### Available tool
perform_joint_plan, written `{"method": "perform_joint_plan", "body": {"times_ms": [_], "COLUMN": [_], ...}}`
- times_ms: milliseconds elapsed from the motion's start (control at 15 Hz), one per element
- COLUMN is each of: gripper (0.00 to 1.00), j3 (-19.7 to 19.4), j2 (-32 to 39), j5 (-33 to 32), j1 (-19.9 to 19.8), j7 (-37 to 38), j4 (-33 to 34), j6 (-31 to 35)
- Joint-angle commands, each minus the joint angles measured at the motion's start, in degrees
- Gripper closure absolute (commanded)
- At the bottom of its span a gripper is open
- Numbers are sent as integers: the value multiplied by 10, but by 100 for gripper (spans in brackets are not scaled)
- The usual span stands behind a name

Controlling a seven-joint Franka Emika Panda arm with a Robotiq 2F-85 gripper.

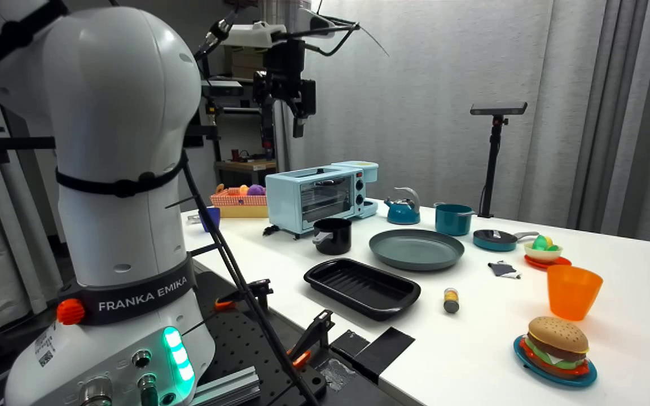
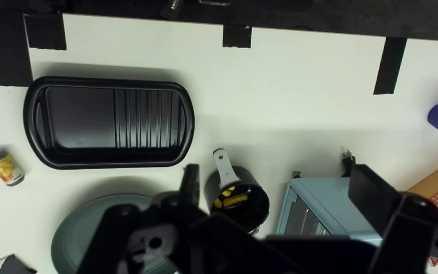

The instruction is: Pour the fries out of the black pot and onto the grey plate

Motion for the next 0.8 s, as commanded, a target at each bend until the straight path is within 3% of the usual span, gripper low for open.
{"method": "perform_joint_plan", "body": {"times_ms": [0,733], "gripper": [0,0], "j3": [4,2], "j2": [0,6], "j5": [3,-1], "j1": [-5,-6], "j7": [-3,-7], "j4": [1,4], "j6": [-3,-5]}}
